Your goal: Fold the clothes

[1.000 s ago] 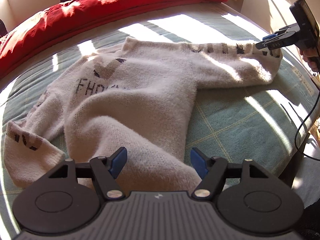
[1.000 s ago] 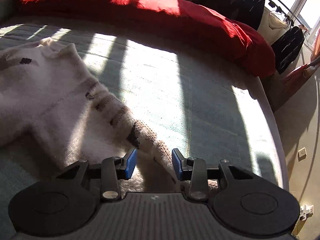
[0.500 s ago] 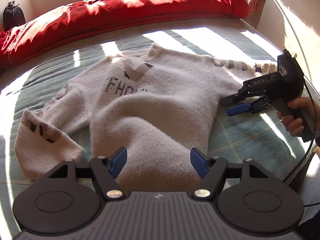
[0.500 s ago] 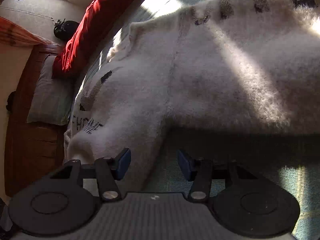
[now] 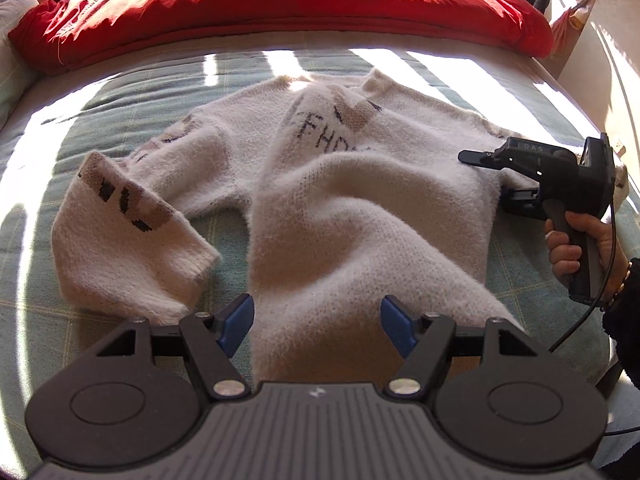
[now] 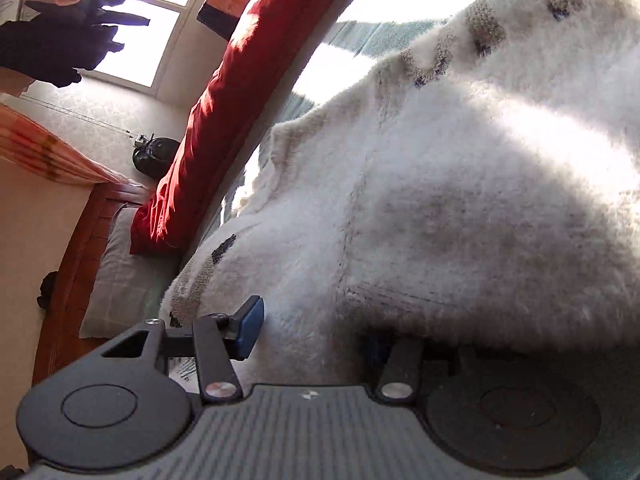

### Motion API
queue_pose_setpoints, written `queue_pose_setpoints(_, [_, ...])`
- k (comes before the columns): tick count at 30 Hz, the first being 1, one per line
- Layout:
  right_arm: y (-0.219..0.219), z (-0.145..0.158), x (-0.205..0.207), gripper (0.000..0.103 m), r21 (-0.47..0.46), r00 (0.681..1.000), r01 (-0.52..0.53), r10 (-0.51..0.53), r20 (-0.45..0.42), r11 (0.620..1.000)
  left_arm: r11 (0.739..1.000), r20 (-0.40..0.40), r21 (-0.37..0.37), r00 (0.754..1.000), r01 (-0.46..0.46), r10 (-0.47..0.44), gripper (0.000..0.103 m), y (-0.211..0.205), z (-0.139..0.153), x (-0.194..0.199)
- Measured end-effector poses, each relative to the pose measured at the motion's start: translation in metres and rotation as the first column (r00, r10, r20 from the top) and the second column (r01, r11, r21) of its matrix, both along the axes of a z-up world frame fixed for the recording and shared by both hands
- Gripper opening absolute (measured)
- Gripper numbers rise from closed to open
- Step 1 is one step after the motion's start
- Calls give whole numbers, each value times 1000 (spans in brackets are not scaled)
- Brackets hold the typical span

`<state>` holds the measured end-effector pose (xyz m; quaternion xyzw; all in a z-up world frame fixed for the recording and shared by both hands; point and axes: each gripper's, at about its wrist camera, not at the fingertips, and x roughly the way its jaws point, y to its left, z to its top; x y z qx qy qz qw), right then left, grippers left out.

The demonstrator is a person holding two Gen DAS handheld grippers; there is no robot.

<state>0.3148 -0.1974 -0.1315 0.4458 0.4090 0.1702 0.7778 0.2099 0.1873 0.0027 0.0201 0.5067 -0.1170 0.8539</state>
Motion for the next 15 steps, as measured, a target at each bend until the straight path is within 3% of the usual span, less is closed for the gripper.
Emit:
queue_pose_setpoints(1, [-2,2,1,29,-14,1000,1,-1,3,1000,1000,-3,1,1000,-1,1,71,0,-1,0])
queue_pose_setpoints(3, [-11,7,3,20,-50,1000,12,-12,-9,999,1000,-3,10,1000,-1,1,71,-1,-2,0])
queue_pose_setpoints(9, [-20,56,-2,17,-325,994,34,3,111,945,1000,4,18,1000,16,-16,71,-9,0,-2])
queue_pose_setpoints(15, [-64,91,-9,17,-435,985,133,-71,157,891,999,11,23,999,34,-34,71,-17,5,-6])
